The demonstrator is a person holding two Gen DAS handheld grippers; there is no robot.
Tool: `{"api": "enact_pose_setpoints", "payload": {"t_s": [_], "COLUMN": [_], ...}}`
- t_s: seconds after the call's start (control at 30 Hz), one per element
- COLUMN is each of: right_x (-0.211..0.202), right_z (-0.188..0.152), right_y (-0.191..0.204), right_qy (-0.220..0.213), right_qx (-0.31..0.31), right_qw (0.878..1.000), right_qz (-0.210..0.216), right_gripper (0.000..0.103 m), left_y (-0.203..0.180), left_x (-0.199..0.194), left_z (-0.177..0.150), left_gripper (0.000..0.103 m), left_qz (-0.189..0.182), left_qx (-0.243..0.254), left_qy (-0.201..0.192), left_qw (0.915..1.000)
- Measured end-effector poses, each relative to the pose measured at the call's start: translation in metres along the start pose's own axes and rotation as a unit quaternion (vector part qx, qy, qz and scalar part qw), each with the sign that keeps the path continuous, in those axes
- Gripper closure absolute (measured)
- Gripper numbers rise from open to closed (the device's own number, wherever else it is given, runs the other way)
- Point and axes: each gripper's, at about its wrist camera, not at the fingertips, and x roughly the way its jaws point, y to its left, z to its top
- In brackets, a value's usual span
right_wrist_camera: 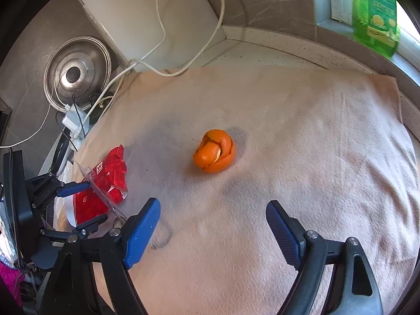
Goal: Collect trash
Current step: 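Grasp the round brown lid with the left tool while the right tool grasps the orange peel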
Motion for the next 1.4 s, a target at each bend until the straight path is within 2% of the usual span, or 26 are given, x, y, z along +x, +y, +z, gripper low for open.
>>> {"api": "enact_pose_setpoints", "payload": {"t_s": [0.03,0.1,0.23,0.3,0.4,0.5,0.6,0.7,0.77,0.9,1.23,1.33,1.4], "right_x": [0.002,0.005,0.008,0.01,0.008,0.007,0.009,0.012,0.015,0.022,0.049,0.056,0.058], "right_z": [0.001,0.003,0.003,0.003,0.002,0.001,0.001,0.004,0.007,0.015,0.034,0.038,0.038], "right_y": [0.001,0.002,0.002,0.001,-0.001,-0.002,-0.004,-0.005,-0.005,-0.002,0.004,0.006,0.008], "right_qy": [0.001,0.003,0.006,0.008,0.008,0.007,0.008,0.009,0.008,0.008,0.021,0.026,0.027], "right_qx": [-0.001,-0.003,-0.002,0.001,0.005,0.003,0.004,0.004,0.002,-0.009,-0.026,-0.027,-0.031], "right_qw": [1.0,1.0,1.0,1.0,1.0,1.0,1.0,1.0,1.0,1.0,0.999,0.999,0.999], "right_qz": [0.0,0.001,0.001,0.002,0.006,0.009,0.008,0.004,0.001,-0.006,-0.019,-0.02,-0.023], "right_gripper": [0.018,0.019,0.02,0.02,0.02,0.02,0.02,0.02,0.02,0.022,0.031,0.037,0.044], "left_y": [0.0,0.001,0.017,0.031,0.038,0.035,0.027,0.013,0.008,0.003,-0.004,-0.004,-0.005], "left_x": [0.003,0.005,0.006,0.001,-0.011,-0.019,-0.022,-0.022,-0.017,-0.009,0.005,0.009,0.009], "left_z": [0.001,0.003,0.01,0.012,0.007,-0.003,-0.012,-0.017,-0.016,-0.013,-0.008,-0.008,-0.008], "left_gripper": [0.044,0.057,0.059,0.059,0.058,0.058,0.059,0.058,0.059,0.059,0.059,0.059,0.063], "left_qz": [0.0,-0.004,-0.023,-0.044,-0.078,-0.123,-0.174,-0.208,-0.207,-0.223,-0.227,-0.224,-0.222], "left_qx": [0.003,0.0,-0.057,-0.105,-0.143,-0.16,-0.18,-0.195,-0.197,-0.221,-0.249,-0.255,-0.258], "left_qy": [0.004,0.004,-0.005,-0.02,-0.041,-0.05,-0.059,-0.061,-0.058,-0.061,-0.069,-0.068,-0.069], "left_qw": [1.0,1.0,0.9981,0.9933,0.9858,0.978,0.9663,0.9567,0.9566,0.9476,0.939,0.9381,0.9377]}}
